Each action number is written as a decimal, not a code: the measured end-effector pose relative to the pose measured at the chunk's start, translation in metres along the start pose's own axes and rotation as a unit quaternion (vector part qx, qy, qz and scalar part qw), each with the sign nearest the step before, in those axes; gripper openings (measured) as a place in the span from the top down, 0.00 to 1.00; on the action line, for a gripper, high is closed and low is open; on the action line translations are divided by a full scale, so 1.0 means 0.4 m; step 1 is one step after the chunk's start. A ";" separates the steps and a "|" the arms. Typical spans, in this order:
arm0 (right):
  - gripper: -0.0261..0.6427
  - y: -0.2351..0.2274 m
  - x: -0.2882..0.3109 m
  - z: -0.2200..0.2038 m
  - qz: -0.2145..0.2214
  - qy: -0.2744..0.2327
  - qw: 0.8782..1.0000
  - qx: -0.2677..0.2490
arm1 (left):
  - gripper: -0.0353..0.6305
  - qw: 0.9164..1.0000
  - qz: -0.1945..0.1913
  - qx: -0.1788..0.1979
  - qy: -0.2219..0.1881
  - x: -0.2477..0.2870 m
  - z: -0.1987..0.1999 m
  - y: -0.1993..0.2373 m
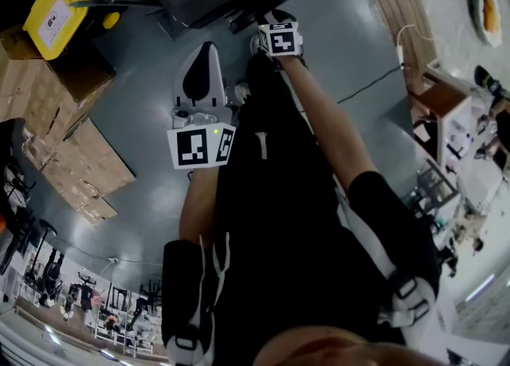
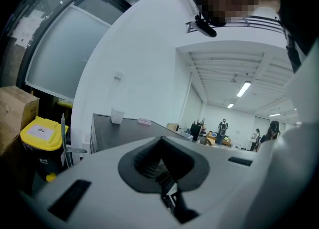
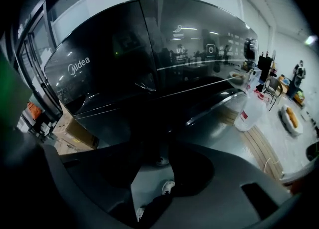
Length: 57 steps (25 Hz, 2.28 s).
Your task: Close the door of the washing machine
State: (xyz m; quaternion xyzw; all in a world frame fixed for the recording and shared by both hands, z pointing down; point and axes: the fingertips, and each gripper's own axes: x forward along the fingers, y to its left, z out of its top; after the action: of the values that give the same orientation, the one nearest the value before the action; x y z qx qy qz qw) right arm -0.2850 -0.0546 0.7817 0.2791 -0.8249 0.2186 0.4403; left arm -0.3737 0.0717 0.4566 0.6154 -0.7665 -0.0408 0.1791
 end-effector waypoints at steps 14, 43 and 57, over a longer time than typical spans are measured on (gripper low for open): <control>0.74 0.008 0.009 0.028 0.016 -0.012 1.000 -0.017 | 0.94 1.000 0.019 -0.004 0.006 0.033 0.006 0.019; 0.94 0.086 -0.712 0.201 0.048 -0.245 0.968 0.000 | 0.94 0.997 0.030 0.017 -0.064 -0.232 0.182 -0.047; 0.94 0.151 -1.078 0.250 0.091 -0.354 0.930 -0.052 | 0.94 0.997 0.022 0.010 -0.080 -0.311 0.234 -0.194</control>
State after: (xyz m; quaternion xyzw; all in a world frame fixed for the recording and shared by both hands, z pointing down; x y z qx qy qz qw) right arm -0.1881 0.0456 0.3571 0.2387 -0.9592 0.1013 0.1123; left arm -0.3098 0.1575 0.3193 0.5949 -0.7921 -0.0779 0.1120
